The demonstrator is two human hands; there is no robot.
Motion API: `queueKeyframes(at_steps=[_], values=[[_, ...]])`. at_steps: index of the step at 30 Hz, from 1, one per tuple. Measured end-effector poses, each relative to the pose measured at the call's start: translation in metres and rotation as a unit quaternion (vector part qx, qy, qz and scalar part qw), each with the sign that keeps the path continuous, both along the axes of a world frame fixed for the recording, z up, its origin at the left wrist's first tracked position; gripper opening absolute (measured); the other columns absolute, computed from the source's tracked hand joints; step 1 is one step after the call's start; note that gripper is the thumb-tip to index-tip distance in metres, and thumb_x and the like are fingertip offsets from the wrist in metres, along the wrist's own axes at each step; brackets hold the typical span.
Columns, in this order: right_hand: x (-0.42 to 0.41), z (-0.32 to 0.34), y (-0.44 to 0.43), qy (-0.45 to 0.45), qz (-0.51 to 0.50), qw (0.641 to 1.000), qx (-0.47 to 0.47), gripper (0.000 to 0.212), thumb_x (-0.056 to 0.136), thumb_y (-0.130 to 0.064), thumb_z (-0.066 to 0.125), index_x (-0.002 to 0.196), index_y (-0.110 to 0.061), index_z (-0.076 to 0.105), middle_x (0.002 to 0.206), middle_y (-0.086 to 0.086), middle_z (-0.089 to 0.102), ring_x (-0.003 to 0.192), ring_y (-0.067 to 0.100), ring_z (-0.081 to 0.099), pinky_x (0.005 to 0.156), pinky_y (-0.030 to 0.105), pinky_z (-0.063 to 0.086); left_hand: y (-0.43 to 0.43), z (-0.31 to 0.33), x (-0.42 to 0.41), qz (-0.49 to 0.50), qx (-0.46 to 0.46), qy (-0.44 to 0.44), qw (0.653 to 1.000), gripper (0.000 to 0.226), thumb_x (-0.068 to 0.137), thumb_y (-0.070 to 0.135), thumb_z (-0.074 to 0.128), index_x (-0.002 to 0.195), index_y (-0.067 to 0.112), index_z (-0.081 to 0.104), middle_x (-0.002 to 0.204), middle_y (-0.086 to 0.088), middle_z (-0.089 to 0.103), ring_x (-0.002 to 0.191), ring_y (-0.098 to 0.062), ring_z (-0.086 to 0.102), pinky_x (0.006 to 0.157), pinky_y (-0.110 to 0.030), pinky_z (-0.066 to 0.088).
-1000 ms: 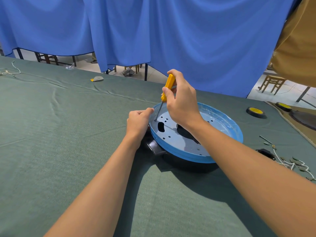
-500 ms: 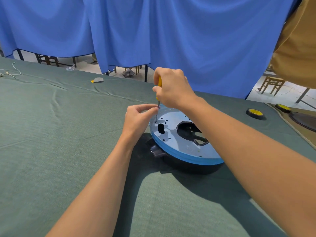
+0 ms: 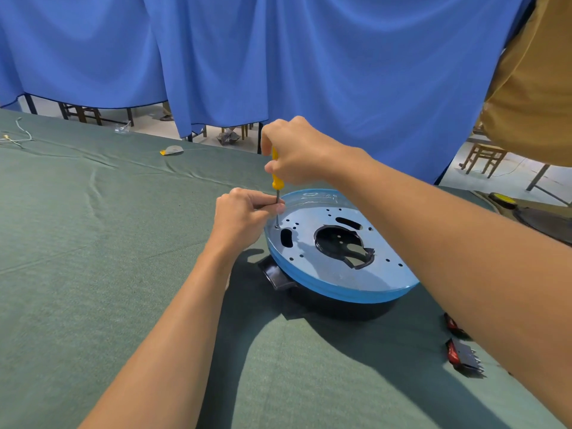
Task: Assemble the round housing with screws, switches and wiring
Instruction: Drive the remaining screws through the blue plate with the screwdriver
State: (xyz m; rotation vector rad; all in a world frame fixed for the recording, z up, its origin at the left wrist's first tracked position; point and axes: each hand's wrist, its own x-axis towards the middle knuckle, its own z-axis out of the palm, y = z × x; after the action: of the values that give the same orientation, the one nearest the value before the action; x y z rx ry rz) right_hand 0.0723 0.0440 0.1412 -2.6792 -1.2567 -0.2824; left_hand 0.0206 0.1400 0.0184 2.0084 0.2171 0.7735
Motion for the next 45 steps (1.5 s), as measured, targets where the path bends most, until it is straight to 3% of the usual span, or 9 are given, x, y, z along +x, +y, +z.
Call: queueKeyframes(at_steps=[5, 9, 18, 22, 29, 35, 38, 41, 45], values=[[-0.001, -0.009, 0.007, -0.061, -0.025, 0.998, 0.024, 0.025, 0.088, -0.016, 0.056, 0.076, -0.014, 0.034, 0.074, 0.001, 0.027, 0.076, 0.029, 0.041, 0.049, 0.029, 0.025, 0.001, -0.002, -0.001, -0.004, 0.020, -0.002, 1.000, 0.012, 0.083, 0.015, 0.074, 0.093, 0.017, 0.079, 0.081, 0.004, 0.076, 0.081, -0.021, 0.070, 0.075, -0.038, 0.055], [0.004, -0.012, 0.006, -0.038, -0.073, 0.995, 0.057, 0.034, 0.092, -0.018, 0.051, 0.069, -0.018, 0.025, 0.073, 0.001, 0.025, 0.084, 0.031, 0.037, 0.048, 0.029, 0.019, -0.006, -0.003, 0.002, 0.030, 0.023, -0.034, 0.999, 0.015, 0.077, 0.021, 0.081, 0.091, 0.014, 0.080, 0.083, 0.000, 0.077, 0.074, -0.005, 0.068, 0.069, -0.018, 0.050], [0.008, 0.001, 0.005, 0.022, -0.016, 0.998, -0.052, 0.020, 0.084, -0.025, 0.058, 0.094, -0.009, 0.062, 0.090, 0.011, 0.064, 0.084, 0.028, 0.064, 0.072, 0.044, 0.057, -0.003, 0.001, 0.004, 0.024, 0.057, 0.008, 0.998, 0.009, 0.084, 0.019, 0.074, 0.091, 0.017, 0.080, 0.076, -0.007, 0.076, 0.076, -0.033, 0.066, 0.072, -0.042, 0.052], [0.010, -0.001, 0.006, -0.018, -0.005, 0.999, -0.051, 0.024, 0.084, -0.016, 0.057, 0.065, -0.013, 0.044, 0.067, 0.006, 0.048, 0.063, 0.029, 0.050, 0.053, 0.033, 0.043, -0.001, 0.002, 0.004, -0.001, 0.071, 0.031, 0.997, 0.012, 0.090, 0.020, 0.068, 0.092, 0.018, 0.080, 0.084, -0.001, 0.077, 0.078, -0.018, 0.066, 0.073, -0.034, 0.050], [0.016, -0.005, 0.001, -0.044, -0.096, 0.994, -0.026, 0.032, 0.091, -0.007, 0.049, 0.068, -0.017, 0.029, 0.075, 0.002, 0.027, 0.060, 0.017, 0.031, 0.048, 0.029, 0.023, -0.007, 0.000, 0.003, 0.004, 0.050, -0.005, 0.999, 0.010, 0.083, 0.021, 0.075, 0.091, 0.016, 0.080, 0.081, 0.000, 0.077, 0.061, 0.002, 0.061, 0.060, -0.017, 0.048], [0.009, 0.006, -0.002, 0.005, -0.066, 0.995, -0.069, 0.016, 0.087, -0.027, 0.058, 0.079, -0.016, 0.050, 0.080, 0.004, 0.055, 0.057, 0.020, 0.064, 0.054, 0.028, 0.050, -0.004, 0.003, 0.005, 0.029, 0.070, -0.003, 0.997, 0.009, 0.078, 0.019, 0.080, 0.086, 0.014, 0.080, 0.073, -0.003, 0.075, 0.070, -0.023, 0.068, 0.069, -0.039, 0.054], [0.006, 0.011, -0.002, 0.023, 0.002, 0.998, -0.065, 0.020, 0.083, -0.013, 0.056, 0.104, -0.014, 0.058, 0.101, 0.009, 0.059, 0.084, 0.027, 0.066, 0.069, 0.038, 0.057, -0.001, 0.002, 0.005, 0.021, 0.067, 0.005, 0.997, 0.005, 0.081, 0.017, 0.077, 0.084, 0.016, 0.081, 0.069, -0.005, 0.074, 0.069, -0.028, 0.064, 0.068, -0.038, 0.051], [0.008, 0.008, -0.002, 0.002, 0.015, 0.998, -0.054, 0.005, 0.085, -0.013, 0.060, 0.085, -0.018, 0.058, 0.089, 0.008, 0.058, 0.079, 0.026, 0.064, 0.065, 0.037, 0.054, 0.002, 0.002, 0.004, -0.001, 0.080, 0.025, 0.997, 0.012, 0.085, 0.019, 0.072, 0.076, 0.018, 0.080, 0.066, -0.015, 0.068, 0.063, -0.028, 0.047, 0.065, -0.038, 0.043], [0.015, -0.001, 0.000, -0.028, -0.021, 0.999, -0.029, 0.029, 0.089, -0.019, 0.056, 0.071, -0.020, 0.033, 0.080, 0.003, 0.041, 0.067, 0.021, 0.048, 0.051, 0.032, 0.040, -0.001, 0.002, 0.004, -0.004, 0.082, 0.025, 0.996, 0.012, 0.087, 0.023, 0.070, 0.080, 0.022, 0.080, 0.069, -0.009, 0.072, 0.069, -0.030, 0.062, 0.068, -0.034, 0.048]])
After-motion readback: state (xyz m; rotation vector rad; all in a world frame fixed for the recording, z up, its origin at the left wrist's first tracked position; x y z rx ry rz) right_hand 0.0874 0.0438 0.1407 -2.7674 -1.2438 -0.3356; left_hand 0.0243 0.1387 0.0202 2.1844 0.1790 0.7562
